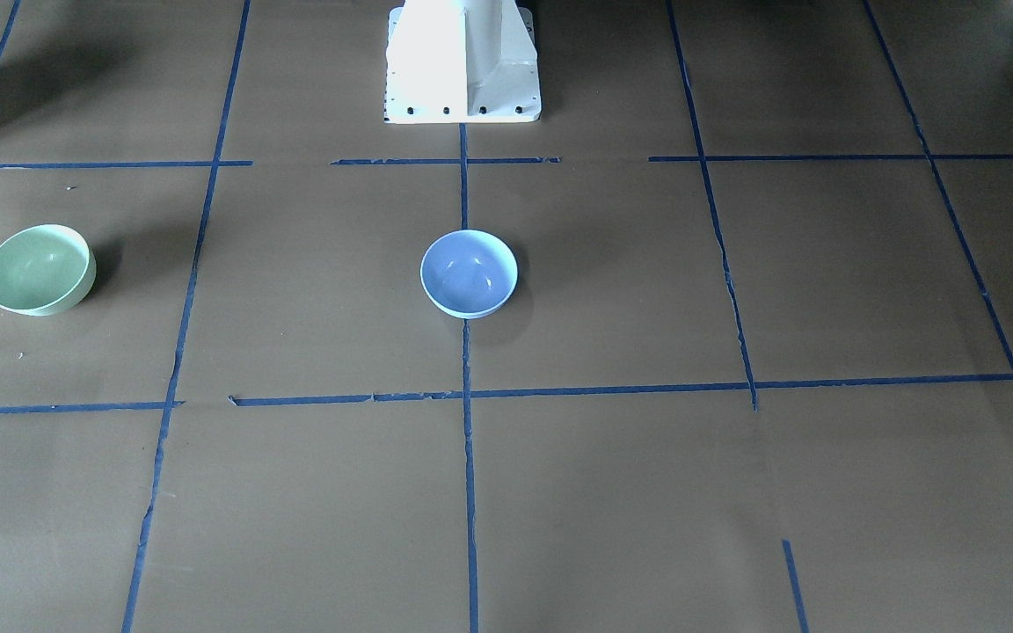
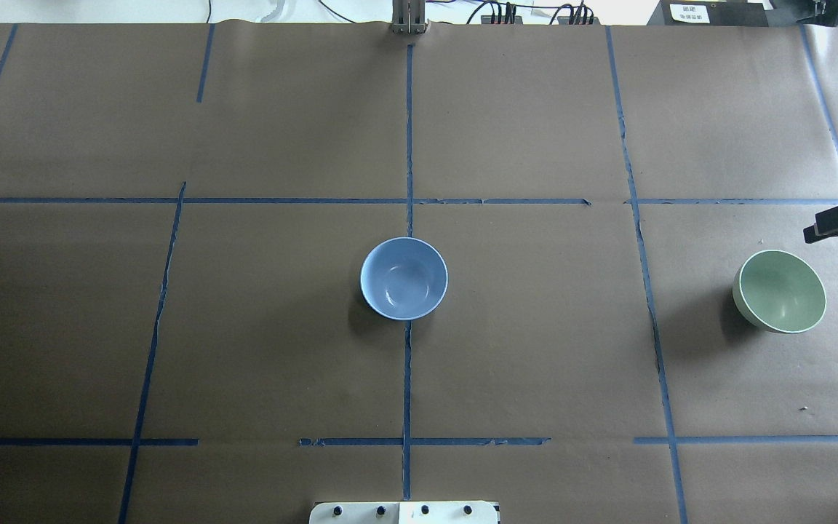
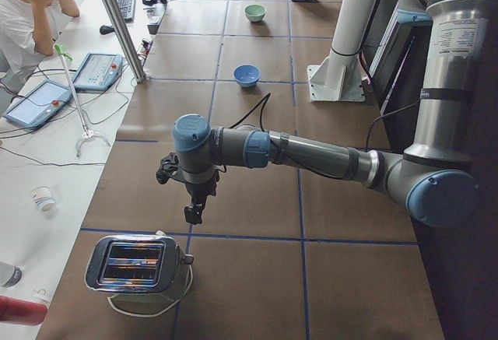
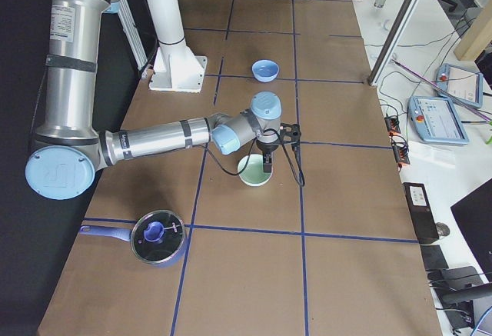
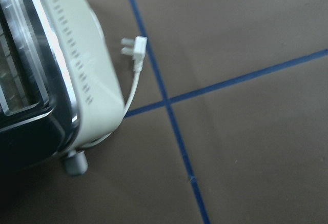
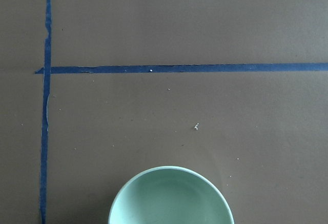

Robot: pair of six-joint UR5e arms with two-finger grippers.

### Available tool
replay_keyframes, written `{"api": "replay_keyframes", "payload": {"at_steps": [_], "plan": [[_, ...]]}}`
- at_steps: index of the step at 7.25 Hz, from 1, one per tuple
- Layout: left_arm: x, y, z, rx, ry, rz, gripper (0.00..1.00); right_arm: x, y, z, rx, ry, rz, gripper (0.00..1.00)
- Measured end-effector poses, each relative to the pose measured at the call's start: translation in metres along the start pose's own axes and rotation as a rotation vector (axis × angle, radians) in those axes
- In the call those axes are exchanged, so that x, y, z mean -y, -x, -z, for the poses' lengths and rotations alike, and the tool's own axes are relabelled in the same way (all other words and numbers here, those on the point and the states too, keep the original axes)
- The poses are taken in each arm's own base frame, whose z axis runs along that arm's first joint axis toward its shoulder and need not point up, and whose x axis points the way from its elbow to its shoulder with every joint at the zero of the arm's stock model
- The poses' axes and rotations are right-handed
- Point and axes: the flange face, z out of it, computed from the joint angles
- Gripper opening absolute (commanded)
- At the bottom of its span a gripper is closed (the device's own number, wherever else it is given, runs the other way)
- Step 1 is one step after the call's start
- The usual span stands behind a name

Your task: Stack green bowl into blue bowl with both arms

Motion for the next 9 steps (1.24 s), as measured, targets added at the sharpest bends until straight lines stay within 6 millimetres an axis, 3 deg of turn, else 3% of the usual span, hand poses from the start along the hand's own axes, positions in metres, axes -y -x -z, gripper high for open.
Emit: {"api": "replay_keyframes", "payload": {"at_steps": [2,3,4,6,9], "plan": [[-0.011,0.007,-0.001,-0.027,-0.007,0.009,1.0,-0.027,-0.04,-0.046,0.044,-0.052,-0.014,0.97],[-0.013,0.007,-0.001,-0.03,-0.009,0.009,1.0,-0.036,-0.056,-0.063,0.04,-0.047,-0.016,0.84],[-0.013,0.007,-0.001,-0.032,-0.01,0.008,1.0,-0.042,-0.065,-0.076,0.032,-0.032,-0.017,0.41],[-0.013,0.007,0.0,-0.032,-0.013,0.007,1.0,-0.051,-0.067,-0.089,0.026,-0.004,-0.015,0.05],[-0.015,0.009,-0.004,-0.034,-0.007,0.013,1.0,-0.053,-0.064,-0.092,0.029,0.001,-0.008,0.0]]}}
